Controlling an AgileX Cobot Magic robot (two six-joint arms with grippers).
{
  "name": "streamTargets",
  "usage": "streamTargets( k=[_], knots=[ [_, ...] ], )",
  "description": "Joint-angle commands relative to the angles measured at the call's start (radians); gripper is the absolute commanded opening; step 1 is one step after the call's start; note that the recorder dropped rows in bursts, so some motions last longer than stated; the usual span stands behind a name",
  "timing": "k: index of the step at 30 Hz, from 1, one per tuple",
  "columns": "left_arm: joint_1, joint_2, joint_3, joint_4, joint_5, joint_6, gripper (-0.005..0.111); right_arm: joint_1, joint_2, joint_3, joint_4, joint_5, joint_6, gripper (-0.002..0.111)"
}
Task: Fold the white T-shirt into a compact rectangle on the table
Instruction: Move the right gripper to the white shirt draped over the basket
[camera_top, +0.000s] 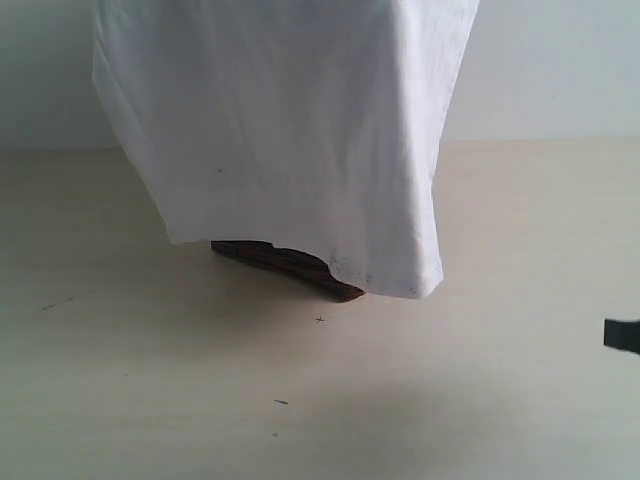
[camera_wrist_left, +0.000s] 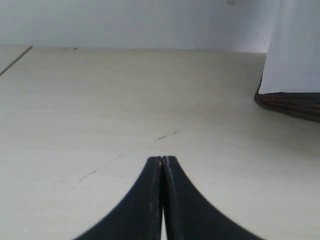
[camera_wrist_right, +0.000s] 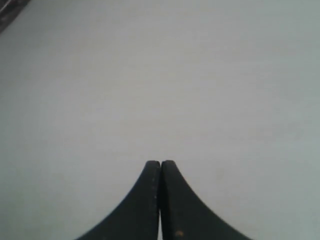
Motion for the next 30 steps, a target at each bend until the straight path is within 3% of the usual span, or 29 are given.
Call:
streamTargets(
  k=[1,3,7,9,11,12,13,14,17,19,21,23,28,30],
  knots=[
    [0.000,-0.006,-0.004,0.001,-0.005,0.006,0.000,0.001,0.049,-0.169,0.008,0.147,0.000,0.000],
    [0.000,-0.006,-0.004,0.001,-0.005,0.006,0.000,0.001,0.042,-0.286,0.028,0.293,-0.087,0.000],
    [0.000,-0.006,-0.004,0.001,-0.005,0.006,0.000,0.001,0.042,-0.424,0.230,0.387,-0.540,0.000],
    [0.000,-0.006,-0.004,0.001,-0.005,0.006,0.000,0.001,0.047,-0.481,0.450,0.494,-1.006,0.000],
    [0.000,-0.006,-0.004,0.001,-0.005,0.006,0.000,0.001,0.061,-0.520,0.616,0.717,-1.481,0.000],
    [0.000,-0.006,-0.004,0.001,-0.005,0.006,0.000,0.001,0.084,-0.546,0.730,0.963,-1.830,0.000],
    [0.000,-0.006,-0.004,0.001,-0.005,0.006,0.000,0.001,0.095,-0.548,0.785,1.039,-1.925,0.000],
    [0.000,-0.006,-0.004,0.001,-0.005,0.006,0.000,0.001,0.125,-0.546,0.933,1.111,-1.985,0.000],
    [0.000,-0.006,-0.004,0.001,-0.005,0.006,0.000,0.001,0.195,-0.546,1.128,1.030,-1.829,0.004],
    [0.000,-0.006,-0.004,0.001,-0.005,0.006,0.000,0.001,0.254,-0.546,1.171,0.932,-1.838,0.024],
    [0.000,-0.006,-0.004,0.001,-0.005,0.006,0.000,0.001,0.309,-0.546,1.257,0.918,-1.827,0.057],
    [0.000,-0.006,-0.004,0.001,-0.005,0.006,0.000,0.001,0.321,-0.546,1.352,0.920,-1.827,0.071],
    [0.000,-0.006,-0.004,0.001,-0.005,0.006,0.000,0.014,0.331,-0.546,1.550,0.900,-1.936,0.072],
    [0.000,-0.006,-0.004,0.001,-0.005,0.006,0.000,0.080,0.384,-0.546,1.552,0.876,-1.965,0.072]
  ],
)
